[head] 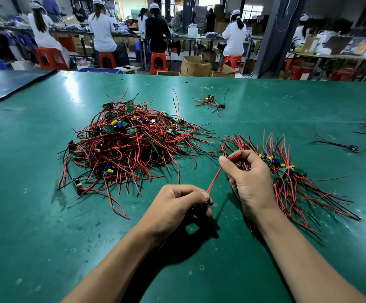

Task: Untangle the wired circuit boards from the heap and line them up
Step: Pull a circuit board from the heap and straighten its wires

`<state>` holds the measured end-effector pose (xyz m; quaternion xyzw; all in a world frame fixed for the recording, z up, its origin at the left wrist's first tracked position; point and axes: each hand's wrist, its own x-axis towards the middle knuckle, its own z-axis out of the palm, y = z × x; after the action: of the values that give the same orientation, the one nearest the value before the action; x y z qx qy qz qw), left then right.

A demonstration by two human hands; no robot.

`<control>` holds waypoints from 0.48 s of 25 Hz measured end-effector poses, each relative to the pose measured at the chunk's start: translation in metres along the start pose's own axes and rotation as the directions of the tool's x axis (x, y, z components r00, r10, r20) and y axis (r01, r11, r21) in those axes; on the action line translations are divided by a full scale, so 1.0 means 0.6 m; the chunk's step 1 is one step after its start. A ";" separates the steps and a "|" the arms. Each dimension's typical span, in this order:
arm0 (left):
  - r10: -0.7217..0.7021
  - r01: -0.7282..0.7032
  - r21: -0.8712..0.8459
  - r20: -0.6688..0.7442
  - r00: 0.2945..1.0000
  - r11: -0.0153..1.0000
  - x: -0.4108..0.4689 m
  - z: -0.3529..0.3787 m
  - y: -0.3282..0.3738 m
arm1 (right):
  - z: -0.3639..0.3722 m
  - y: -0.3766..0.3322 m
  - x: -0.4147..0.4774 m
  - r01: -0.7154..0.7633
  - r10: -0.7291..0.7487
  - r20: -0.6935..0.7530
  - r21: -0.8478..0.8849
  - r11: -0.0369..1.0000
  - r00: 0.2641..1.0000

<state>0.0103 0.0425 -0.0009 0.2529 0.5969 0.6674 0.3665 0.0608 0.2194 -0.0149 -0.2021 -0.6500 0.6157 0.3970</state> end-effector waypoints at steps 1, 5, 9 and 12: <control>0.001 -0.001 -0.002 -0.011 1.000 1.000 0.000 0.000 0.000 | -0.003 -0.001 0.000 0.015 -0.016 -0.012 -0.051 0.999 1.000; -0.007 0.006 -0.014 -0.062 0.998 1.000 0.002 -0.003 -0.002 | -0.011 -0.006 0.000 0.046 -0.056 -0.046 -0.194 0.980 0.997; -0.008 0.007 -0.017 -0.068 0.998 1.000 0.001 -0.003 -0.003 | -0.013 -0.005 -0.003 0.089 -0.110 -0.060 -0.283 0.955 0.992; -0.002 0.000 -0.025 -0.088 0.996 1.000 0.001 -0.004 -0.002 | -0.014 -0.006 -0.001 0.076 -0.096 -0.061 -0.276 0.958 0.993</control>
<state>0.0084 0.0413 -0.0026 0.2183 0.6043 0.6852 0.3431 0.0687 0.2236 -0.0121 -0.2491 -0.7220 0.4942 0.4153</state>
